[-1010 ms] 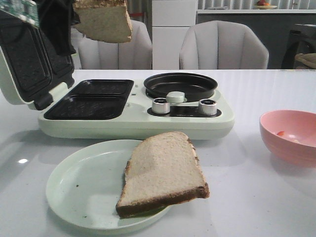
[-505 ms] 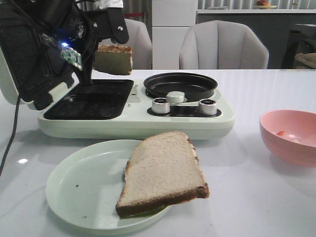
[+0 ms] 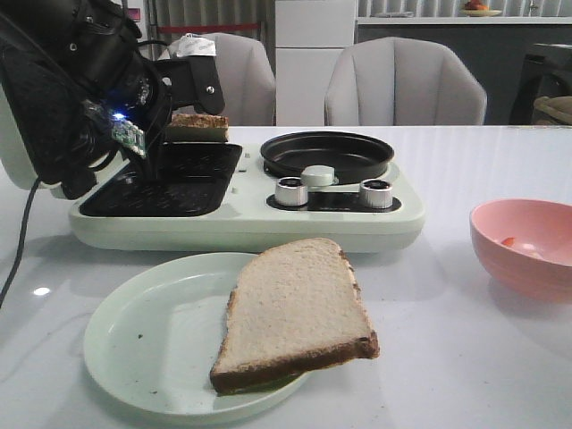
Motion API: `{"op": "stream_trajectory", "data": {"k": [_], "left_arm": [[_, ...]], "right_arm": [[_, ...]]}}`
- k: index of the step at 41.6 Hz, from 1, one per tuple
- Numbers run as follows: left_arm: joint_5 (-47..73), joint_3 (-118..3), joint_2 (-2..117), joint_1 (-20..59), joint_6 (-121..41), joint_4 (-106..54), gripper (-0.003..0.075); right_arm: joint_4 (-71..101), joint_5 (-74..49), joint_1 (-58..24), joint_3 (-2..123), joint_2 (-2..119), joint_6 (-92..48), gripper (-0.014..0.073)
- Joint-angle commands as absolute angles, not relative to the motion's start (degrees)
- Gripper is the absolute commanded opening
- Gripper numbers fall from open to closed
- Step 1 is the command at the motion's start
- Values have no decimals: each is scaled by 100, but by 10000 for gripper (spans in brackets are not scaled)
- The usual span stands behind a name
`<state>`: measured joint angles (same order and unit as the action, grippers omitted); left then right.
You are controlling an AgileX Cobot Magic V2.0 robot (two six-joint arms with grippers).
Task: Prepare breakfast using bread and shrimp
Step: 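Lift the bread slice and place it on the sandwich maker plate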
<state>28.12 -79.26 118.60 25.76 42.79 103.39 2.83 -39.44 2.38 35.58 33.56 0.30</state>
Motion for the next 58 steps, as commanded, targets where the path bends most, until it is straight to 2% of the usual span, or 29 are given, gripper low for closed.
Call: {"op": "stream_trajectory", "data": {"k": [1, 5, 7, 15, 26, 29, 35, 47, 52, 58], "left_arm": [[3123, -8119, 11522, 2574, 4308, 10655, 374], [3154, -8119, 11522, 2574, 4319, 10655, 503], [3154, -8119, 11522, 2574, 4377, 10655, 522], [3038, -8033, 11403, 2574, 4543, 10655, 510], [2870, -7128, 10537, 2637, 4570, 10222, 510], [3057, -6859, 10250, 2732, 4570, 9936, 510], [4173, -6502, 9672, 3347, 4559, 9406, 510], [4859, -6473, 8312, 4923, 2454, 4847, 509], [5345, -6473, 7703, 5405, 1705, 3446, 509], [5327, -6418, 6967, 5767, 1476, 2401, 509]], "right_arm": [[290, -3560, 252, 3746, 3405, 0, 520], [290, -3560, 252, 3746, 3405, 0, 520], [290, -3560, 252, 3746, 3405, 0, 520], [290, -3560, 252, 3746, 3405, 0, 520], [290, -3560, 252, 3746, 3405, 0, 520], [290, -3560, 252, 3746, 3405, 0, 520], [290, -3560, 252, 3746, 3405, 0, 520], [290, -3560, 252, 3746, 3405, 0, 520], [290, -3560, 252, 3746, 3405, 0, 520], [290, -3560, 252, 3746, 3405, 0, 520]]}}
